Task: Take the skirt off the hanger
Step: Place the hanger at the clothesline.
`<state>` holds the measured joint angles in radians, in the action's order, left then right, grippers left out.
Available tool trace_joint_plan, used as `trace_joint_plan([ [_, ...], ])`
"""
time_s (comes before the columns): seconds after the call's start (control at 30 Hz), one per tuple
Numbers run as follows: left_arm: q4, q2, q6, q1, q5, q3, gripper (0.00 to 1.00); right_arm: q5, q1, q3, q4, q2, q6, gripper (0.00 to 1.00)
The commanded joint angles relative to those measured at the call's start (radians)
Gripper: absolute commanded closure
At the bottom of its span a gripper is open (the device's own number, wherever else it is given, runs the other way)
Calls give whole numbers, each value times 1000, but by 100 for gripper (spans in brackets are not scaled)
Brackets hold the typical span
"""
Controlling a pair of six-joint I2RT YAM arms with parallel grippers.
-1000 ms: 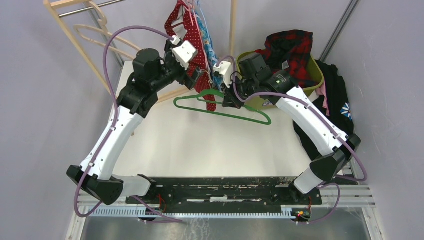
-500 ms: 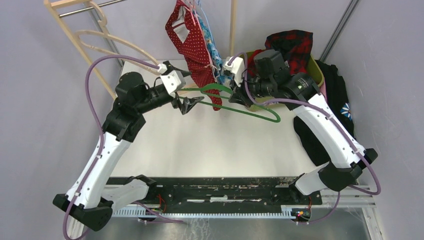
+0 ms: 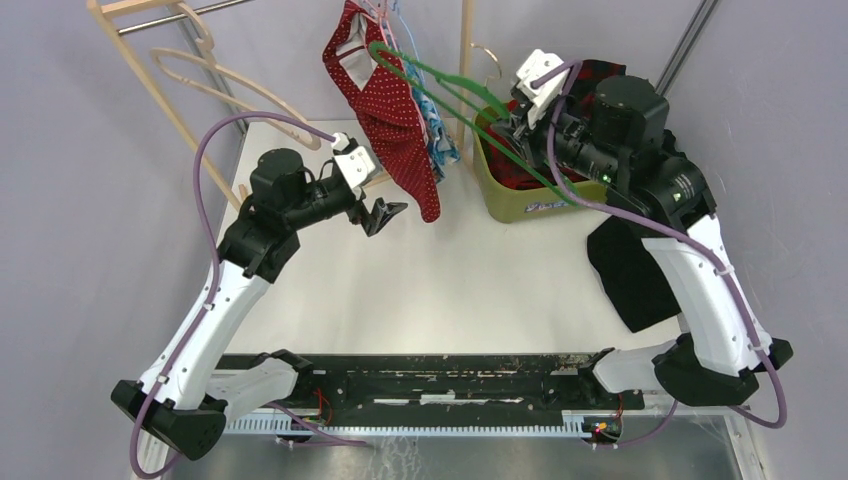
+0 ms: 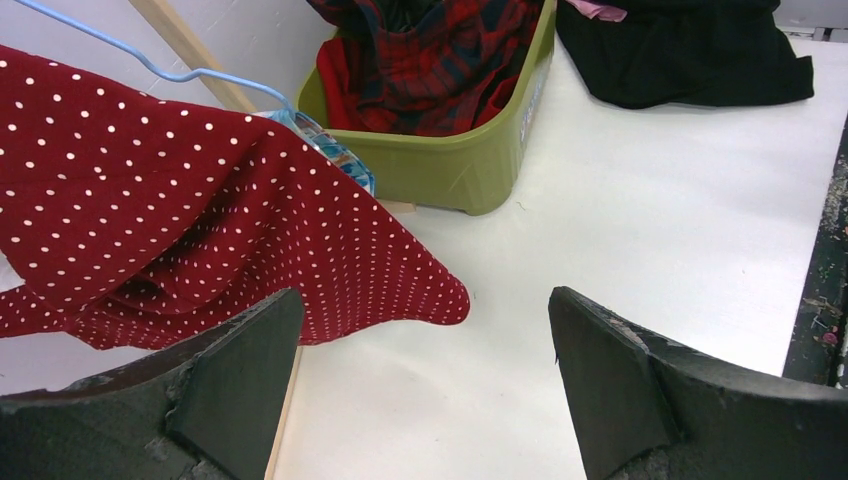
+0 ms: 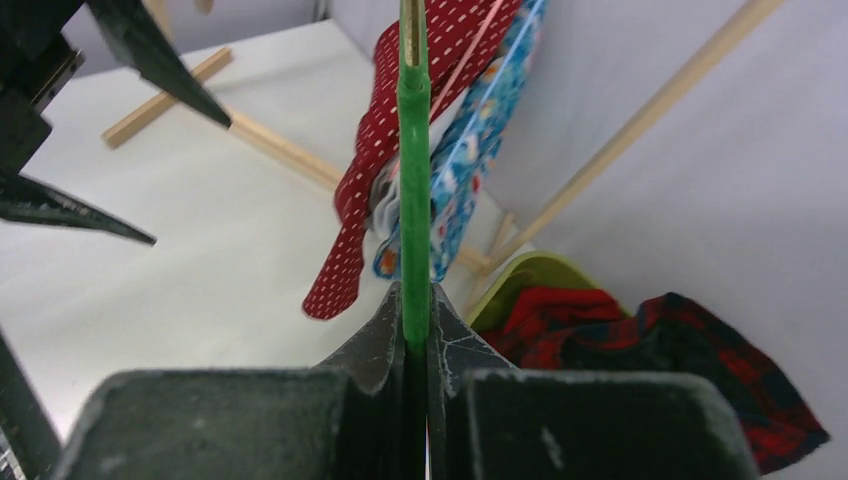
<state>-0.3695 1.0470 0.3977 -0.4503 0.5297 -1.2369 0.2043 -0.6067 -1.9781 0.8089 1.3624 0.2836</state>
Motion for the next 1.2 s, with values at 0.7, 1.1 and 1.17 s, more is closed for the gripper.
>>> trace_joint_plan([
  [0.7,6,-1,25,0,-23,-2,1,-281,138,-140,-465,283,-14,99],
  [1.1,-24,27,29,1,-48,-24,1,-107,199,-469,-580,658,-255,99],
  [1.17,-31,34,30,0,-53,-29,1,-87,200,-525,-593,719,-292,99],
])
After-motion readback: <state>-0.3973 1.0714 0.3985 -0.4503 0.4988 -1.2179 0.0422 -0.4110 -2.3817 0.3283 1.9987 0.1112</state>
